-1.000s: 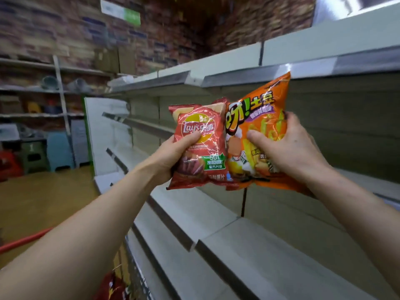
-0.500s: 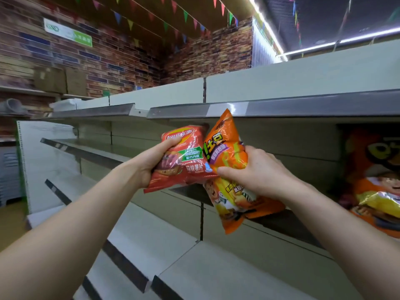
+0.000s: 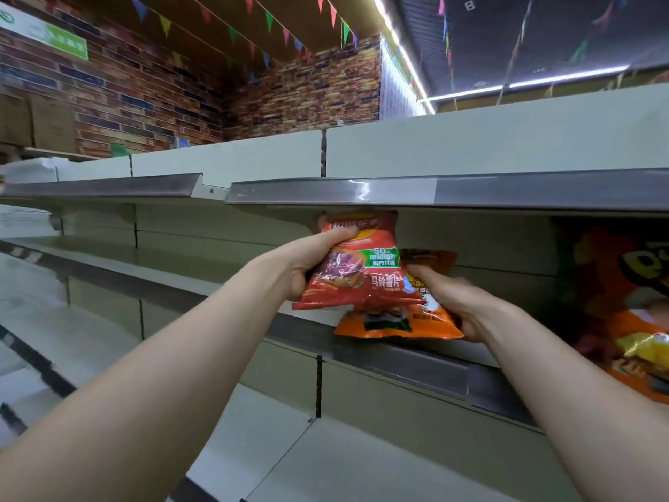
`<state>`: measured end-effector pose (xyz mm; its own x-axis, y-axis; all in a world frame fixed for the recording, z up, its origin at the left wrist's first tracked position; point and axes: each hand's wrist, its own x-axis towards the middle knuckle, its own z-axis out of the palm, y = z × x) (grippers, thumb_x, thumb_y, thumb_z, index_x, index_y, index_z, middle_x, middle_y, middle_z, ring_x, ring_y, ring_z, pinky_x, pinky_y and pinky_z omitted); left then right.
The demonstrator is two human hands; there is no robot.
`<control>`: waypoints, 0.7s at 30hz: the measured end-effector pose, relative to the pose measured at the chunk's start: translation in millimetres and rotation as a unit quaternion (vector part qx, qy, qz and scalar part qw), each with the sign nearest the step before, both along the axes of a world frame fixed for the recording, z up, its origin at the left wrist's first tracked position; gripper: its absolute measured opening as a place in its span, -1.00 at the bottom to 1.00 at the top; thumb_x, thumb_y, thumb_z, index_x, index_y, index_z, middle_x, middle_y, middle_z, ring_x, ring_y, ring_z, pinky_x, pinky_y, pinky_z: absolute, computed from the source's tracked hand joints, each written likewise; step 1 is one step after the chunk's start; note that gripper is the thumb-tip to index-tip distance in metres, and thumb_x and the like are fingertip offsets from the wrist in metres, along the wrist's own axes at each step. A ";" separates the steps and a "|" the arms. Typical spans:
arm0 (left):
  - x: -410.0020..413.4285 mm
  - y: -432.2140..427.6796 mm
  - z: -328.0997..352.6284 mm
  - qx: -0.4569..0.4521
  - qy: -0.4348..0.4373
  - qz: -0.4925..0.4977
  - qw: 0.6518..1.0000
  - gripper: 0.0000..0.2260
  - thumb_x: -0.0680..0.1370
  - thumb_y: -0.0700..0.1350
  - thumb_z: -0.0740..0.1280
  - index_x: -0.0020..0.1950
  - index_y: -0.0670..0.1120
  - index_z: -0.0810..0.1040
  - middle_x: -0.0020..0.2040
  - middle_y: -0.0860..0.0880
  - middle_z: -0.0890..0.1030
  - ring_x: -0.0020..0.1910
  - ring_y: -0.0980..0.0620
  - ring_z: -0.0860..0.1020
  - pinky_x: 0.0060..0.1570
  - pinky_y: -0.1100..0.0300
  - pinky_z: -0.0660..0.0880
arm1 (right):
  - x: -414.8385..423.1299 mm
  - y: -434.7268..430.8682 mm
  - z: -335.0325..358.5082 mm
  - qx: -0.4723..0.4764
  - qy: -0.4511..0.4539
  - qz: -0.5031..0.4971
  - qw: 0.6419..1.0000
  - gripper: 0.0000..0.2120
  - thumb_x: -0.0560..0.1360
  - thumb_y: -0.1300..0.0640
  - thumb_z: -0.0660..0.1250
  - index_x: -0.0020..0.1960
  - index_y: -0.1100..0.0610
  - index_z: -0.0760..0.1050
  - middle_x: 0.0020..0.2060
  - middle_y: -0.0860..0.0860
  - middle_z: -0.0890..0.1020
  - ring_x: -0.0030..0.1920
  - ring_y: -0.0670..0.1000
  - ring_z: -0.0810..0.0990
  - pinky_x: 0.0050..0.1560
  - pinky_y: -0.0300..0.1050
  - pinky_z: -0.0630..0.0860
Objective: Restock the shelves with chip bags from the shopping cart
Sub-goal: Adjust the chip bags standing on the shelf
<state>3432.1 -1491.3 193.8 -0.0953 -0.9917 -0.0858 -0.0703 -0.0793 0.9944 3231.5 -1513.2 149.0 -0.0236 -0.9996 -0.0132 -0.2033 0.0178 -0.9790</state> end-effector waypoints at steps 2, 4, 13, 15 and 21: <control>0.0 -13.1 0.1 0.009 0.001 -0.016 1.000 -0.67 0.50 0.12 0.38 -0.05 -0.15 0.52 -0.33 -0.12 0.67 -0.46 -0.03 0.63 -0.41 0.11 0.61 | 7.4 -9.7 -1.8 0.004 -0.002 -0.013 1.000 -0.59 0.50 -0.12 0.37 0.09 0.23 0.58 -0.17 0.17 0.71 -0.27 0.10 0.69 -0.15 -0.05 0.64; -0.9 -26.1 0.4 0.021 0.004 -0.031 0.999 -0.68 0.53 0.10 0.36 -0.04 -0.16 0.51 -0.33 -0.13 0.67 -0.45 -0.04 0.63 -0.38 0.08 0.61 | 14.2 -14.9 -4.1 0.002 -0.005 -0.015 1.000 -0.61 0.51 -0.10 0.37 0.08 0.22 0.56 -0.11 0.17 0.69 -0.17 0.11 0.68 0.04 0.00 0.61; -40.4 -69.4 8.6 0.014 0.031 -0.141 0.989 -0.64 0.51 0.13 0.37 -0.09 -0.19 0.58 -0.28 -0.19 0.66 -0.43 -0.09 0.64 -0.39 -0.04 0.60 | -7.8 -7.7 14.9 -0.089 0.003 -0.163 0.983 -0.56 0.62 -0.17 0.15 -0.22 0.12 0.53 -0.26 0.12 0.64 -0.32 0.02 0.56 -0.10 -0.07 0.51; -61.0 -77.9 8.4 0.016 0.048 -0.164 0.985 -0.67 0.49 0.10 0.40 -0.03 -0.18 0.58 -0.25 -0.19 0.67 -0.38 -0.09 0.64 -0.33 -0.01 0.62 | -22.3 1.6 23.6 -0.104 0.006 -0.180 0.978 -0.47 0.59 -0.30 0.06 -0.19 0.08 0.54 -0.39 0.01 0.61 -0.39 -0.05 0.60 -0.27 -0.17 0.46; -128.7 -95.3 -3.9 -0.002 0.053 -0.197 0.979 -0.65 0.47 0.03 0.46 0.13 -0.17 0.60 -0.06 -0.22 0.67 -0.14 -0.17 0.65 -0.10 -0.01 0.60 | -55.4 4.7 18.7 -0.059 0.032 -0.186 0.980 -0.47 0.53 -0.35 0.12 0.08 0.08 0.56 -0.13 0.14 0.68 -0.14 0.09 0.67 0.01 -0.08 0.58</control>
<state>3303.4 -1586.6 189.9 -0.4795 -0.8761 -0.0512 0.0087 -0.0631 0.9980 3176.1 -1508.5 167.7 -0.3831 -0.9164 0.1159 -0.2661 -0.0107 -0.9639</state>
